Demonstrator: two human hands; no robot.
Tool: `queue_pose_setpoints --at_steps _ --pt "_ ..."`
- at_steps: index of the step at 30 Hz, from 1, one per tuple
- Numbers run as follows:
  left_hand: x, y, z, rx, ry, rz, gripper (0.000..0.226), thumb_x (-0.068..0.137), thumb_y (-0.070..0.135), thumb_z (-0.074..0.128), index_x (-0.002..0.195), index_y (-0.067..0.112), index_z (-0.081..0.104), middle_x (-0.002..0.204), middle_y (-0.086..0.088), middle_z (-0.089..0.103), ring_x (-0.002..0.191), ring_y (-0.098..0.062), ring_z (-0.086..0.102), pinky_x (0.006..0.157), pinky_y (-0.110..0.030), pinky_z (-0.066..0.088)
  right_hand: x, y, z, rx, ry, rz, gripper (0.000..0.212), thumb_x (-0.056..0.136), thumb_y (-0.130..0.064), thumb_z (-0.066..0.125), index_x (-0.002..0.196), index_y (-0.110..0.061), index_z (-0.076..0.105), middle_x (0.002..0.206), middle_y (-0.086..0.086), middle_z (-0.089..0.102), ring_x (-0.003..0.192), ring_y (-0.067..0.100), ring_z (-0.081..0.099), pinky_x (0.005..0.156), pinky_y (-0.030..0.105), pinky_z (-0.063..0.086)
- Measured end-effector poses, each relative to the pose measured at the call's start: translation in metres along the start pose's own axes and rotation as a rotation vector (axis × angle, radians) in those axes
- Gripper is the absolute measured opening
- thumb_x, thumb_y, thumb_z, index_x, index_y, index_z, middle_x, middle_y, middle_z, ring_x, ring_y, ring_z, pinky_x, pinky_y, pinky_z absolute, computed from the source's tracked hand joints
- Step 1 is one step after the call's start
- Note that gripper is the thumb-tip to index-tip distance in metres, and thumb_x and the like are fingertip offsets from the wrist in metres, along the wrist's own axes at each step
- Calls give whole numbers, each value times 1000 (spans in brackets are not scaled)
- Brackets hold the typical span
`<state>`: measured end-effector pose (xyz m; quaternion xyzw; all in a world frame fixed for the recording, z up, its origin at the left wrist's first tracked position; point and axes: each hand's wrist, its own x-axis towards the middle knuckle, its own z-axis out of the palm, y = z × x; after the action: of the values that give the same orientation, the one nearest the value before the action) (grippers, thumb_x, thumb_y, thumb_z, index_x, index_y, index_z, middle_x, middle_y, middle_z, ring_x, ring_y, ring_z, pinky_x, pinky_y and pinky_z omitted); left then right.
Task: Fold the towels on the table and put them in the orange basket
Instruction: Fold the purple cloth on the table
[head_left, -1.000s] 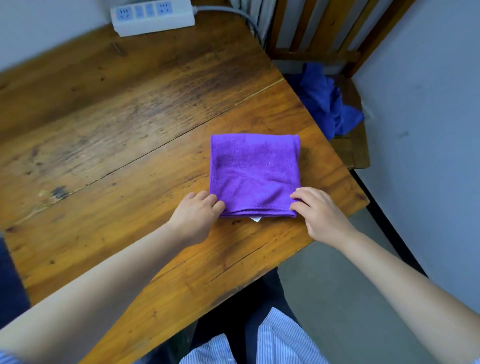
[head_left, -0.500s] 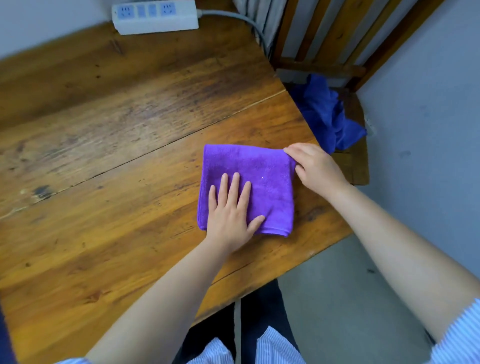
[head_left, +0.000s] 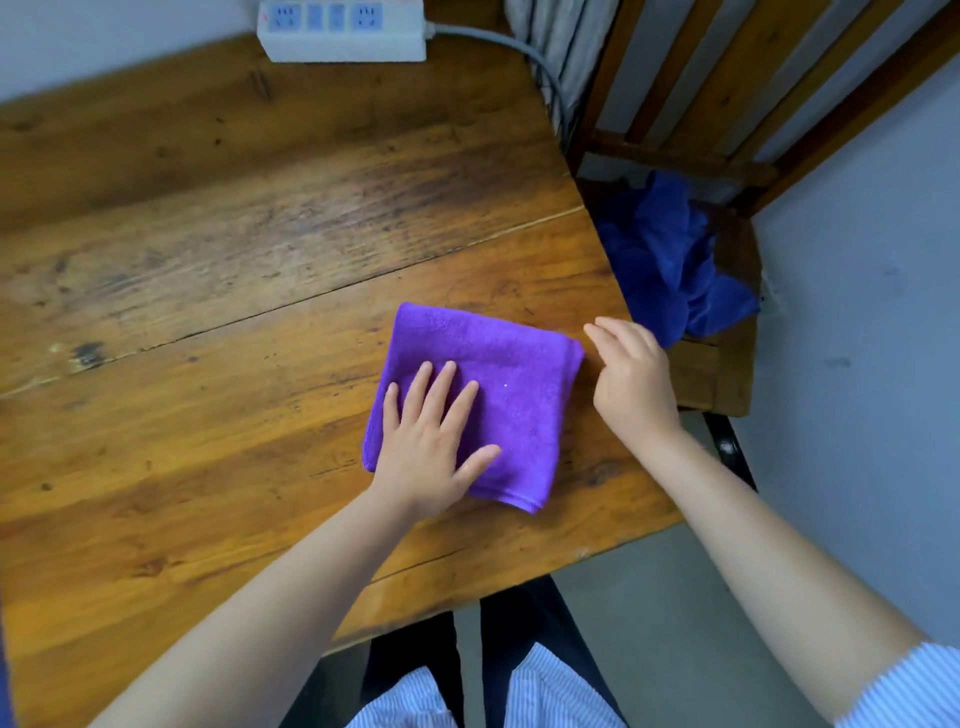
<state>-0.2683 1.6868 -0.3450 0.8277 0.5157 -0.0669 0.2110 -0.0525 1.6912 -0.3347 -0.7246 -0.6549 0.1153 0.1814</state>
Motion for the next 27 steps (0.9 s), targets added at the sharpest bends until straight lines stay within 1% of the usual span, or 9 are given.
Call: queue_pose_setpoints --at_steps 3,7,10,13,16,19,23,25,27 --pt "21 2 -15 -4 316 -19 53 83 33 40 118 0 59 129 -24 54 120 -46 49 93 -62 37 -8 -24 1 -167 -26 -88 40 78 -10 49 114 5 59 123 26 57 116 45 52 92 59 41" --pt "49 -13 -13 -68 153 -240 57 95 36 38 145 12 23 155 -10 14 144 -30 7 114 -50 11 -9 -34 26 -232 -453 -103 62 93 -39 38 144 -10 20 155 11 11 143 33 8 114 53 7" --pt "52 -22 -2 -5 85 -246 61 96 43 32 148 19 10 157 -1 3 145 -23 -3 115 -47 4 -9 -19 34 -228 -534 -103 65 94 -44 31 147 -18 3 156 1 -7 144 25 -9 115 47 -5" --pt "53 -23 -9 -20 72 -255 60 94 35 36 147 20 13 157 1 5 145 -21 -3 114 -49 1 -10 -9 25 -178 -539 -39 63 95 -41 30 147 -17 4 157 3 -4 144 22 -5 116 45 -2" --pt "65 -29 -27 37 97 -208 64 86 22 47 144 16 23 155 -2 16 145 -20 4 114 -48 4 5 -3 10 -107 -490 64 57 95 -35 36 144 -12 21 154 6 20 143 23 13 116 40 11" --pt "90 -32 -53 91 -82 -143 71 77 17 54 142 16 26 147 -6 33 140 -21 23 114 -47 10 37 -8 0 -76 -550 49 54 89 -33 50 137 -10 36 142 8 41 131 26 36 106 37 32" --pt "109 -27 -74 334 -305 -80 50 78 19 54 127 16 47 126 -8 50 122 -27 43 99 -40 35 69 -26 -2 -147 -779 8 52 82 -29 59 130 -11 45 131 10 52 119 29 49 97 37 40" --pt "104 -27 -80 384 -343 -64 42 80 20 53 122 14 53 124 -9 51 120 -28 44 90 -37 41 76 -34 -6 -126 -846 23 39 77 -24 63 114 -11 57 115 9 61 109 29 54 86 32 45" --pt "87 -32 -89 370 -324 -54 40 81 22 55 120 12 55 124 -10 50 120 -28 43 87 -35 43 77 -46 -15 -122 -865 -12 10 74 -20 63 81 -15 59 83 3 59 93 29 55 70 28 40"
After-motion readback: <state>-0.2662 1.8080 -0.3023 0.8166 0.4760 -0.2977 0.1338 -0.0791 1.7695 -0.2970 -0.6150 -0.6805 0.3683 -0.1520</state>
